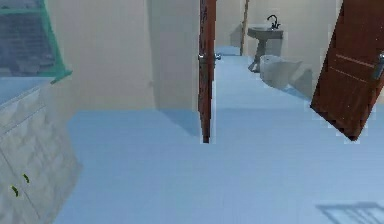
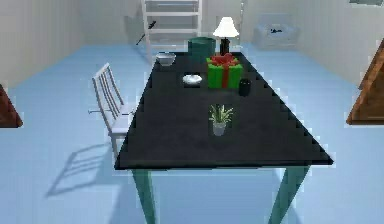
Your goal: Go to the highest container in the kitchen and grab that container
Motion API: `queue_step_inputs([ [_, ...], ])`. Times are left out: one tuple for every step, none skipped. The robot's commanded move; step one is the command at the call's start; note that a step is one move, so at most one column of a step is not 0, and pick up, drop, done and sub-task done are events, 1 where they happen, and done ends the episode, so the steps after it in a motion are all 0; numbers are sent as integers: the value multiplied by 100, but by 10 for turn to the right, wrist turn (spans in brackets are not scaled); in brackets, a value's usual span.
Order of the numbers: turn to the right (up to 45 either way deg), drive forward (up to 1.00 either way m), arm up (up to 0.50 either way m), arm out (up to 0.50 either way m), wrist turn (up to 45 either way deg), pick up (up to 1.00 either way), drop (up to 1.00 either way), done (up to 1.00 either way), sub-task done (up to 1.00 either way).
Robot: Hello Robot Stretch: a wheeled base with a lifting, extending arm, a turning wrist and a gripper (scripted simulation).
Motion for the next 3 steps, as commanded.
queue_step_inputs([
  [0,50,0,0,0,0,0,0,0],
  [390,0,0,0,0,0,0,0,0],
  [0,100,0,0,0,0,0,0,0],
])
